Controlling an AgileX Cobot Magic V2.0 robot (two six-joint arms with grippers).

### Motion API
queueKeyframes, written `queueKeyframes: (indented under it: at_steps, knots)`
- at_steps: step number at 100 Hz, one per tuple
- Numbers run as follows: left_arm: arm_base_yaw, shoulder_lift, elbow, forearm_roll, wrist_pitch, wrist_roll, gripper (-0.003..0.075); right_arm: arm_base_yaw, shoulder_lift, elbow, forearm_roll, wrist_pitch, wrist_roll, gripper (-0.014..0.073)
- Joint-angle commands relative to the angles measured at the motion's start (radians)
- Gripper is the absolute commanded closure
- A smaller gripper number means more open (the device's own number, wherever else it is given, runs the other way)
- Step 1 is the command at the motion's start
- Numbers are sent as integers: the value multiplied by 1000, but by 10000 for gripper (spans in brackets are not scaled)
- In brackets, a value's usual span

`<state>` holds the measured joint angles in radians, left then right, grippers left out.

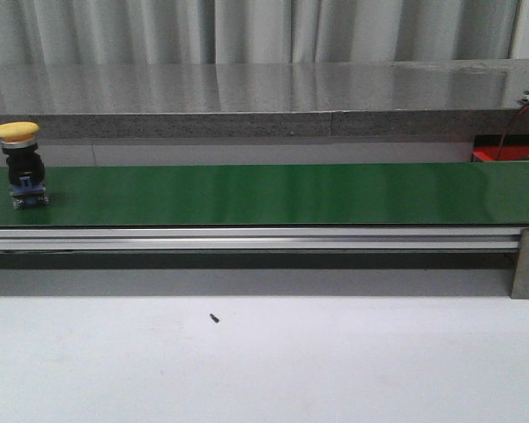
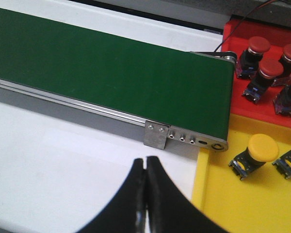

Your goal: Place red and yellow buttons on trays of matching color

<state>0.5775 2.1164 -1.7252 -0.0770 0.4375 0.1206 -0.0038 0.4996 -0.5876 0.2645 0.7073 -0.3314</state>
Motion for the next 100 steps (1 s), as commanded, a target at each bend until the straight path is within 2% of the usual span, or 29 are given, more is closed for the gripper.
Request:
queueKeyframes:
  at_steps: [1,37,100]
  knots:
    - [0,-28,-73,1,-39,-1,99,-1,2,-25,13,-62,-7,662]
    - [0,69,-169,12,-26,-1,99,-1,2,-25,13,-62,-7,662]
    - [0,140,-175,12,-59,-1,103,-1,2,-25,13,-62,-7,662]
